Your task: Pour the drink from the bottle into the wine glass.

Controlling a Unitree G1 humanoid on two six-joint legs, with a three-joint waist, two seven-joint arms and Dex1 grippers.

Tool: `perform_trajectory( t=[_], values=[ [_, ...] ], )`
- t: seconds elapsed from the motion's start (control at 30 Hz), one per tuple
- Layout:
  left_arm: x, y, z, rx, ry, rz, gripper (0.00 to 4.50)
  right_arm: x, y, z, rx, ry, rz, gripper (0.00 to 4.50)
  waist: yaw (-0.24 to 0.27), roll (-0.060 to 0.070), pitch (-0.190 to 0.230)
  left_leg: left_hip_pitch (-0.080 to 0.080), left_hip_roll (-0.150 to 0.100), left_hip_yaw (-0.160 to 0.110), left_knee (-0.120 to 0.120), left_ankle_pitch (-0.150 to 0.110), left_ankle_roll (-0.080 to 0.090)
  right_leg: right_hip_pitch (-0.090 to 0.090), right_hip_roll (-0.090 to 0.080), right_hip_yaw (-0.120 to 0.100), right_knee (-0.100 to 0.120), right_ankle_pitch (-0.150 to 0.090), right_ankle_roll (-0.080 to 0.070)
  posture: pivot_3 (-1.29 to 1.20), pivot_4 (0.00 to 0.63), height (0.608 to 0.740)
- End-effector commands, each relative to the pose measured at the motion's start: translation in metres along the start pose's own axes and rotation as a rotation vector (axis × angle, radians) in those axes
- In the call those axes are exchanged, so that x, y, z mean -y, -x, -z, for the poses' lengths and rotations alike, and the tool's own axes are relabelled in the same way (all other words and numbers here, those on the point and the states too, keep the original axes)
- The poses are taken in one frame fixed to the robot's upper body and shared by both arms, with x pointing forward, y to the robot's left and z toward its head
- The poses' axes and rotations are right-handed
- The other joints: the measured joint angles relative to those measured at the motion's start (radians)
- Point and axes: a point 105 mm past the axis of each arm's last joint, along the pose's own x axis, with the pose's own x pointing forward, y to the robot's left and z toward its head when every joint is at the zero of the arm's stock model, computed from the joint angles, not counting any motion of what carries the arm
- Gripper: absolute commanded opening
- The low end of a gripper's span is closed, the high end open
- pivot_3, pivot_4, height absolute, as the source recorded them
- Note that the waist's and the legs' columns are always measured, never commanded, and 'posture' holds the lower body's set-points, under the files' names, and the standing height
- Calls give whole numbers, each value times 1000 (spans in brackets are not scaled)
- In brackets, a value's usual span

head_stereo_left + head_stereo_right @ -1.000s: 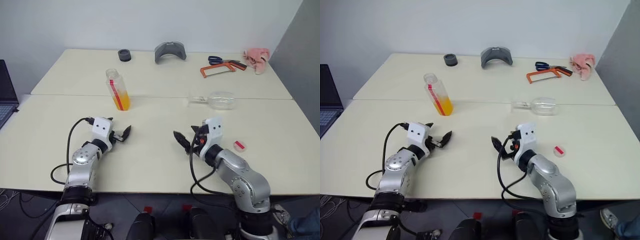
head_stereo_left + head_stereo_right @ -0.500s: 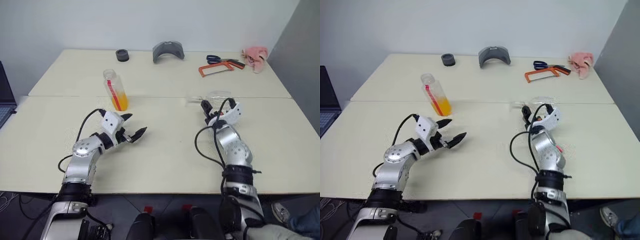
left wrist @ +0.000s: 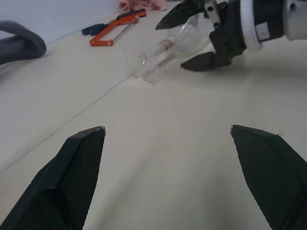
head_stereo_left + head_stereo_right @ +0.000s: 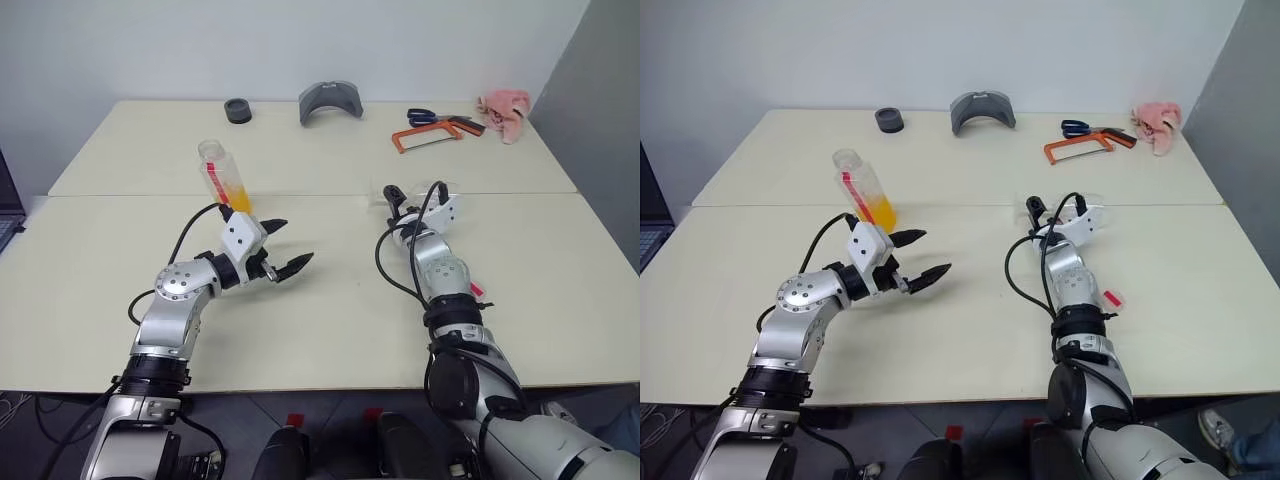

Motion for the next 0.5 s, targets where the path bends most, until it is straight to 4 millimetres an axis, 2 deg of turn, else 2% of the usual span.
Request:
perform_trajectory(
  t=[0.03, 0.27, 0.4, 0.5],
  values=[
    [-1, -1, -16, 23, -44, 3, 4487, -26, -8, 9, 12, -33, -67, 4500, -1, 0, 0, 0, 0, 0, 0, 0, 0, 0, 0, 0, 0, 0, 0, 0, 150, 740],
    [-2, -1, -17, 16, -53, 8, 4487, -20, -17, -17, 113, -40, -36, 4500, 1, 0, 0, 0, 0, 0, -1, 0, 0, 0, 0, 0, -1, 0, 0, 0, 150, 740],
    [-1, 0, -14, 11, -57, 14, 4487, -9, -16, -33, 173, -48, 9, 4500, 1, 0, 0, -1, -1, 1, -1, 0, 0, 0, -1, 0, -1, 0, 0, 0, 150, 740],
    [-1, 0, -10, 6, -58, 18, 4487, 0, -16, -37, 176, -59, 37, 4500, 1, 0, 0, -1, 0, 1, -1, 0, 0, 0, -1, 0, -1, 0, 0, 0, 150, 740]
  ],
)
